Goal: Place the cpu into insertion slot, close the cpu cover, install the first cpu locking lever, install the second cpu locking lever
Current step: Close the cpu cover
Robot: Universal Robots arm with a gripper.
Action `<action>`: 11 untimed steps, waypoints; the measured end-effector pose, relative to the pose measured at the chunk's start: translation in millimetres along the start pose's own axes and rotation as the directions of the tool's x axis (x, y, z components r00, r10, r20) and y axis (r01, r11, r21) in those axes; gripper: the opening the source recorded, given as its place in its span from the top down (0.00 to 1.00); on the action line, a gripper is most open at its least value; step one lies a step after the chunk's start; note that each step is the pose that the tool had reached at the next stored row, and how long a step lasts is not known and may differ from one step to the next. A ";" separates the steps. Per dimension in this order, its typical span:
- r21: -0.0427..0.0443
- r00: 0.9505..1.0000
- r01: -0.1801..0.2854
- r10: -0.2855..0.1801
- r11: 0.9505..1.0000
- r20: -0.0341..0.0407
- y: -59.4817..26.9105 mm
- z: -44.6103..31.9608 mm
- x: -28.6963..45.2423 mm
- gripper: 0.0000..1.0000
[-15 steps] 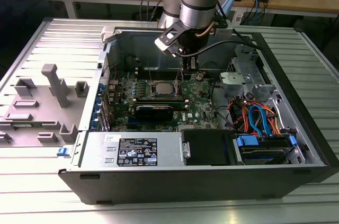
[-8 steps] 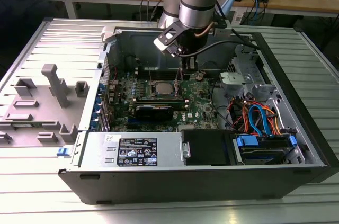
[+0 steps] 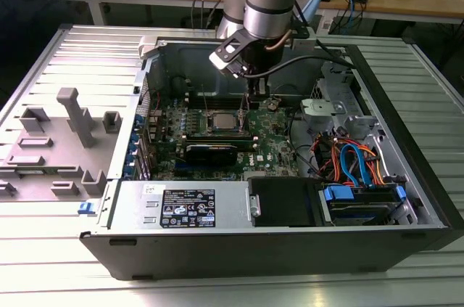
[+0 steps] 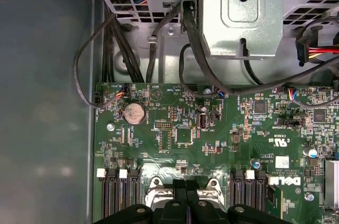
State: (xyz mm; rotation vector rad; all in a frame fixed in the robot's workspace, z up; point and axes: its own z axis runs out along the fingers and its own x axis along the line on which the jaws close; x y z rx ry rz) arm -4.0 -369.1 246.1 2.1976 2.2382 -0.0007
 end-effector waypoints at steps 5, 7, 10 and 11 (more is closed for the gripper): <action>0.000 1.000 0.000 0.000 1.000 0.000 -0.8 0.0 0.0 0.89; 0.000 1.000 0.000 0.000 1.000 0.000 -1.4 0.0 0.0 0.89; 0.000 1.000 0.000 0.000 1.000 0.000 -2.0 0.0 0.0 0.89; 0.000 1.000 0.000 0.000 1.000 0.000 -2.1 0.0 0.0 0.89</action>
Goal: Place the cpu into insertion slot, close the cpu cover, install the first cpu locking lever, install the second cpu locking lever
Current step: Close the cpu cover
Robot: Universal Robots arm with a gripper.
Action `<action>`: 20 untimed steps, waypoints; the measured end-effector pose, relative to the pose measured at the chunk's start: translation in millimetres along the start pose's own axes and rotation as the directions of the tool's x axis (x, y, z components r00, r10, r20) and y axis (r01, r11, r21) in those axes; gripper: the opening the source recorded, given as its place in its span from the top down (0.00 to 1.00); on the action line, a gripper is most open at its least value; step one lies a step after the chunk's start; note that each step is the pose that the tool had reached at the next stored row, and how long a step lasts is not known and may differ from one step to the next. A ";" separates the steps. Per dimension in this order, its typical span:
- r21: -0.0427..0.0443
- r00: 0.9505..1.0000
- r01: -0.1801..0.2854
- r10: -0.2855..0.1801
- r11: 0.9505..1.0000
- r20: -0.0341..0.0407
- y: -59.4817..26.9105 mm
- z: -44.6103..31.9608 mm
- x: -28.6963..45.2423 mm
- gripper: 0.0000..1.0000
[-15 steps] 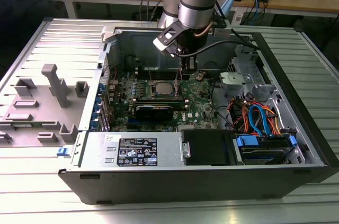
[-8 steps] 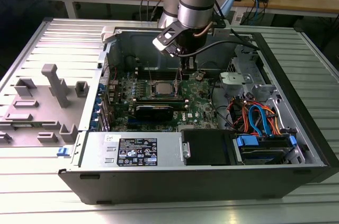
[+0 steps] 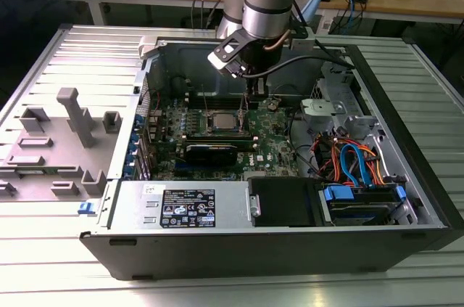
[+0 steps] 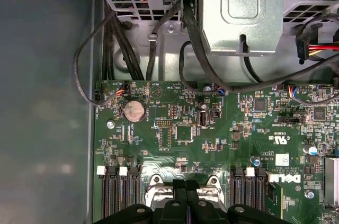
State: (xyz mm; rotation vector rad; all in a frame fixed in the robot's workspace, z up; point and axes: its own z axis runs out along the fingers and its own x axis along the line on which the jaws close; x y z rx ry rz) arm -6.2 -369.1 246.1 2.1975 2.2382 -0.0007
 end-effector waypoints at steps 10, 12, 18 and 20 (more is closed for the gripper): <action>0.000 1.000 0.000 0.000 1.000 0.000 -1.5 0.0 0.0 0.89; 0.000 1.000 0.000 0.000 1.000 0.000 -1.7 0.0 0.0 0.89; 0.000 1.000 0.000 0.000 1.000 0.000 -2.5 0.0 0.0 0.89; 0.000 1.000 0.000 0.000 1.000 0.000 -5.2 0.0 0.1 0.89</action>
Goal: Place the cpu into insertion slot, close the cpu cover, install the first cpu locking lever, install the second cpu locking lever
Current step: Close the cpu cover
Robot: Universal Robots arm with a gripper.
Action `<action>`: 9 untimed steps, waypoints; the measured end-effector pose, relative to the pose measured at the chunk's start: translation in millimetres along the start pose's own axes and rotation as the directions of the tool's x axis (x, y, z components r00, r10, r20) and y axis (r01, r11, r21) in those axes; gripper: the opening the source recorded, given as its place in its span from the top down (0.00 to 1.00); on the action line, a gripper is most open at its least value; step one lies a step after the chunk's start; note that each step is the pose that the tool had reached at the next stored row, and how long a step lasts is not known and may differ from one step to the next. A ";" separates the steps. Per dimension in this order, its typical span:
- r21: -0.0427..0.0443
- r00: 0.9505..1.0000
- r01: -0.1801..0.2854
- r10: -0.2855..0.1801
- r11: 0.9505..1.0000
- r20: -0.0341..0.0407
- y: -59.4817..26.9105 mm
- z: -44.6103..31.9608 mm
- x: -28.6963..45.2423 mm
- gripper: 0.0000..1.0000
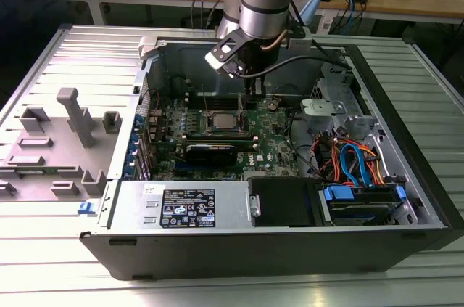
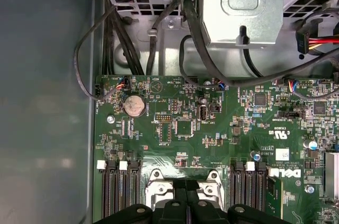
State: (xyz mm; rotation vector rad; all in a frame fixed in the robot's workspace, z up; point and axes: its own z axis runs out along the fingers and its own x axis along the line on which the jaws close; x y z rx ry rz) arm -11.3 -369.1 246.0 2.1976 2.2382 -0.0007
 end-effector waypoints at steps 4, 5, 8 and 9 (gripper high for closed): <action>0.000 1.000 0.000 0.000 1.000 0.000 -8.2 0.0 0.1 0.89; 0.000 1.000 0.000 0.000 1.000 0.000 -8.9 0.0 0.2 0.89; 0.000 1.000 0.000 0.000 1.000 0.000 -12.2 0.1 0.1 0.89; 0.000 1.000 0.000 0.000 1.000 0.000 -12.5 0.1 0.1 0.89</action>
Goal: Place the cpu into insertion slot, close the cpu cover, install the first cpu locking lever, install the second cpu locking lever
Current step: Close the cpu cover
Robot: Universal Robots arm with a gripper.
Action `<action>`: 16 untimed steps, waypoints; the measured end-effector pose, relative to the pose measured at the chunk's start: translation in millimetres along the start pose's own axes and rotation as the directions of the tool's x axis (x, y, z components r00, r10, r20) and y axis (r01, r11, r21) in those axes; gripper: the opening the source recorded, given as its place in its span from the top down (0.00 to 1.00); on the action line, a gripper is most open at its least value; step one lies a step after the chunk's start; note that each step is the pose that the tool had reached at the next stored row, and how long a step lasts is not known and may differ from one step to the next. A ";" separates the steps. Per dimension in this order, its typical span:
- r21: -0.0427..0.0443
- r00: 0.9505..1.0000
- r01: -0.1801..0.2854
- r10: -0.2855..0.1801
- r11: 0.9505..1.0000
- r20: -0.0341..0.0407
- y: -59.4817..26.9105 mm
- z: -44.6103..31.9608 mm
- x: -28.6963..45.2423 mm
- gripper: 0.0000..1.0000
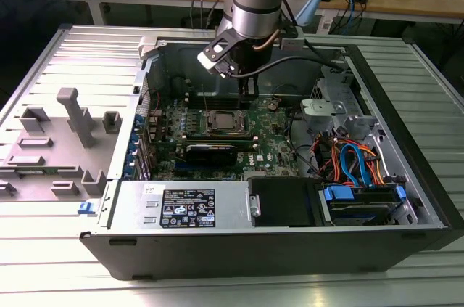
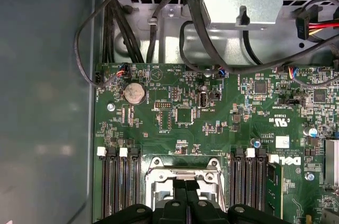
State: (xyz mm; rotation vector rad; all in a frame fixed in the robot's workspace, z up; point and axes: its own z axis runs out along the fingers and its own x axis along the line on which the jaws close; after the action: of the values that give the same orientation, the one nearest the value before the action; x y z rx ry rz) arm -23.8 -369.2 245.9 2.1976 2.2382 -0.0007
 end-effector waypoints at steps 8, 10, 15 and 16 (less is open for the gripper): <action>0.000 1.000 0.001 -0.001 1.000 0.000 -2.8 0.5 -0.7 0.89; 0.000 1.000 0.001 -0.001 1.000 0.000 -2.8 0.9 -0.7 0.89; 0.000 1.000 0.001 -0.001 1.000 0.000 -3.3 1.0 -0.7 0.89; 0.000 1.000 0.001 -0.001 1.000 0.000 -3.5 1.1 -0.7 0.89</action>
State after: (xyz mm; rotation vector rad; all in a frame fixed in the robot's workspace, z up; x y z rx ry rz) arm -27.3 -369.9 244.8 2.1964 2.2395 -0.0006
